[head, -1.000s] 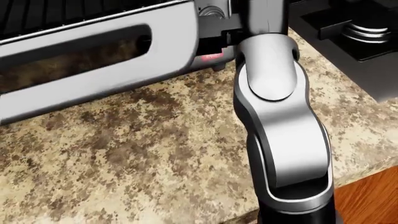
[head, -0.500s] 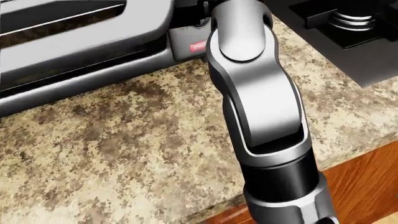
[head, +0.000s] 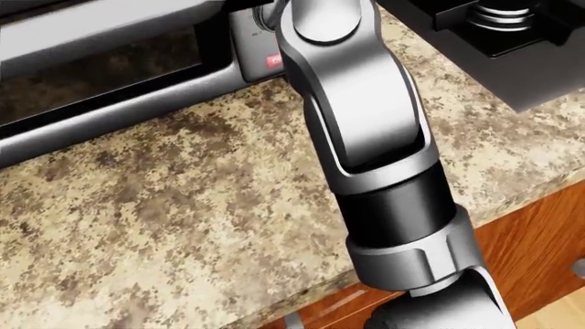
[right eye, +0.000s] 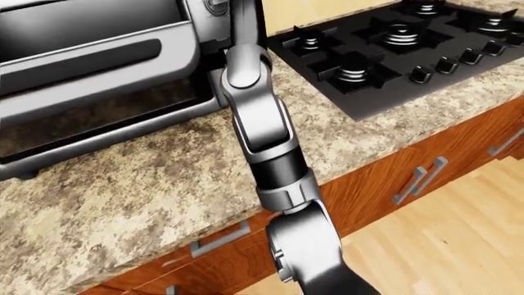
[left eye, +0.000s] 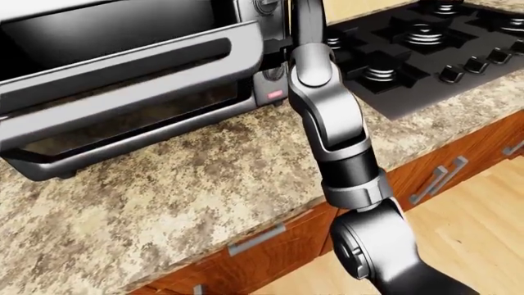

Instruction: Close the toaster oven door.

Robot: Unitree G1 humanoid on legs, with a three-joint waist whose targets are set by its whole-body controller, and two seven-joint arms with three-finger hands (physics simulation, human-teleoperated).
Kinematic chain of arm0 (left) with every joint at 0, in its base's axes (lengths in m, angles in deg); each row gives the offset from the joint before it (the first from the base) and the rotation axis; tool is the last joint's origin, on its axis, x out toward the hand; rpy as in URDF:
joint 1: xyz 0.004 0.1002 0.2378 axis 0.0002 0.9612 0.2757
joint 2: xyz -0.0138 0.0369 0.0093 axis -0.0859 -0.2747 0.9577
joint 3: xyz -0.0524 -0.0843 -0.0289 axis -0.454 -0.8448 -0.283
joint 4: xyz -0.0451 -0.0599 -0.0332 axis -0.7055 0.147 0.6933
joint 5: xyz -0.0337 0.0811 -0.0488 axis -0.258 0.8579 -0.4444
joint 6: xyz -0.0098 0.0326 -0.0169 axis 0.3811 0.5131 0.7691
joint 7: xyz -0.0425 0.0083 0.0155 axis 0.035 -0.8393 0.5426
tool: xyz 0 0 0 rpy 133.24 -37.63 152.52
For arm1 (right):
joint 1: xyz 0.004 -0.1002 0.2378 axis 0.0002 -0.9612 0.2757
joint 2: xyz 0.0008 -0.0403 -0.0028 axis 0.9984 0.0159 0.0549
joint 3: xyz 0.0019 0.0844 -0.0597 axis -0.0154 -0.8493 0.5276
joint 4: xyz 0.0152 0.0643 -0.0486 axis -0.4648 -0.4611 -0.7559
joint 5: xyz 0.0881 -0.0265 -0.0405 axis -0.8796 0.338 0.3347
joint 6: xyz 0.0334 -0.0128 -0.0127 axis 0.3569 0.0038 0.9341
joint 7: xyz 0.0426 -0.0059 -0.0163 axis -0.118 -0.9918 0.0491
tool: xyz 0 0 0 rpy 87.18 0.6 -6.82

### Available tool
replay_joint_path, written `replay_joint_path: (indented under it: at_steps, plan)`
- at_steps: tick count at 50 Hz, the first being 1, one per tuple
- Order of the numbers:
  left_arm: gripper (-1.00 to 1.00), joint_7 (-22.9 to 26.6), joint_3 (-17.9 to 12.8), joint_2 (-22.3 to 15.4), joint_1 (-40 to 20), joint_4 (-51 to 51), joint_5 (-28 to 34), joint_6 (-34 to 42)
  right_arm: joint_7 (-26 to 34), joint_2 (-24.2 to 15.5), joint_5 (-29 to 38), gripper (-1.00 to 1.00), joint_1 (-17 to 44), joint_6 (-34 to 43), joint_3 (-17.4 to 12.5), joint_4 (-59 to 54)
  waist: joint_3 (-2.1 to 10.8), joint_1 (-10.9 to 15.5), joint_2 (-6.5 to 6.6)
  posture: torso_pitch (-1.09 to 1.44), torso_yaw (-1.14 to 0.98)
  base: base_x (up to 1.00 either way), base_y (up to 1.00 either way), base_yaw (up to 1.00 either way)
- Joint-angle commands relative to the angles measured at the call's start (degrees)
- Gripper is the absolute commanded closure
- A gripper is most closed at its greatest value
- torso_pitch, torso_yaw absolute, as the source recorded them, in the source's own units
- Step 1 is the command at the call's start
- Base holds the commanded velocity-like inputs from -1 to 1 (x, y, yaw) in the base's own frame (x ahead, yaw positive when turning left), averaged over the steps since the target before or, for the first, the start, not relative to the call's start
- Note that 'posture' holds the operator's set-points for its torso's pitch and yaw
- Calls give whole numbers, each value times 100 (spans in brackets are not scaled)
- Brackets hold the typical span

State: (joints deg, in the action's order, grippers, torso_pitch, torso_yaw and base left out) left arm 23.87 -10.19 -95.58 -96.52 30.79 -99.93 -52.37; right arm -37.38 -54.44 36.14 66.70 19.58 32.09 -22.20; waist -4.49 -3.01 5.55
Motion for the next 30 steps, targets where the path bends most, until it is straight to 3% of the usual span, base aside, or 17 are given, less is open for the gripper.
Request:
replay_joint_path:
  at_steps: [1,16,24,30]
  plan:
    - [-100,280,58,-57,18,-178,74,-55,1,32,-172,-100,506,-568,-24,483,199,53,17,0,0,0,0,0]
    - [-100,786,-210,846,614,-962,666,-4,-22,-15,-227,-100,787,-610,-54,252,201,59,69,0,0,0,0,0]
    - [-100,1007,-235,1349,844,-1452,859,93,-43,-29,-242,-100,889,-628,-63,174,179,62,-83,0,0,0,0,0]
    - [-100,1111,-283,1577,910,-1924,826,398,-54,-44,-252,-100,923,-640,-70,139,174,80,-127,0,0,0,0,0]
